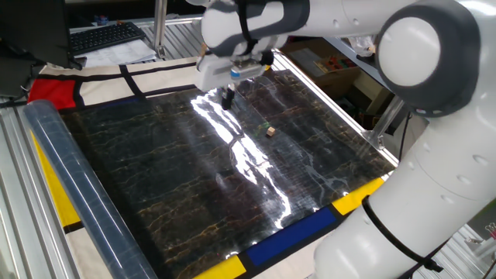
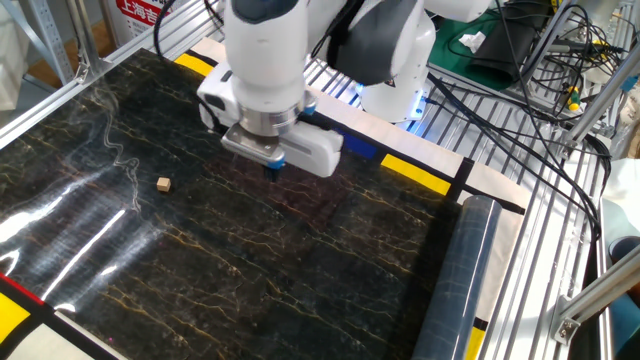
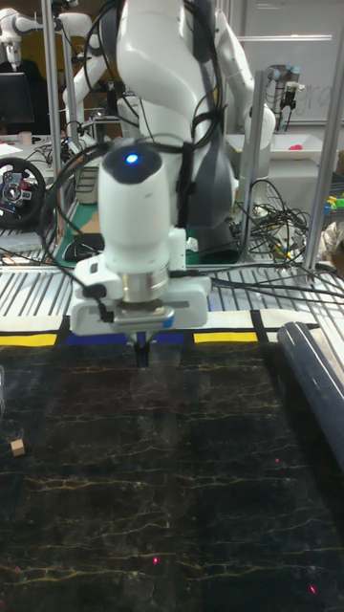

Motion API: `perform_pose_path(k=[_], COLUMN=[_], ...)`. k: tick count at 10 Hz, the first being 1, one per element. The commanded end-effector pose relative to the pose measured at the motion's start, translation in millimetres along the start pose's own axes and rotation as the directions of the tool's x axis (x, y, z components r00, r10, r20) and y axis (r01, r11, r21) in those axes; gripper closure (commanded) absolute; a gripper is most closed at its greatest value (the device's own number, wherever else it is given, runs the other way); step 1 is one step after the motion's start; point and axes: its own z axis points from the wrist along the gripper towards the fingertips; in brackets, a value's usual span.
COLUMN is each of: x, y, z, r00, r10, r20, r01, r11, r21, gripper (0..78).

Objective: Hold a small block with the gripper and sweep it from left to right on the table

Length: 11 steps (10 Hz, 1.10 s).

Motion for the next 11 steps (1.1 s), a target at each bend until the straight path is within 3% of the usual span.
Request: perform_pose_path(k=[1,2,3,4,5,6,7,8,9,11], x=[0.8,0.8,-0.5,2.0,5.5,12.8,13.9,9.2,4.6,2.4], y=[-38.4,-60.8,-72.5,-75.2,-72.9,-63.6,-63.5,-69.6,-74.5,-74.4], z=[29.1,34.5,43.3,63.7,89.8,102.0,103.6,95.6,86.7,73.0], r00=[1.000,0.998,0.997,0.996,0.993,0.993,0.995,1.000,0.999,1.000], r10=[-0.025,-0.058,-0.070,-0.035,-0.014,0.008,-0.001,-0.025,-0.044,-0.008], r20=[0.012,0.011,0.017,0.077,0.116,0.114,0.100,-0.001,-0.027,-0.021], r01=[0.025,0.058,0.070,0.035,0.013,-0.014,-0.002,0.025,0.044,0.007], r11=[1.000,0.998,0.998,0.999,1.000,0.999,1.000,1.000,0.999,1.000], r21=[0.002,0.002,-0.005,0.003,0.010,0.050,0.031,-0.012,-0.015,-0.011], gripper=[77.6,77.6,77.6,77.6,77.6,77.6,77.6,77.6,77.6,77.6])
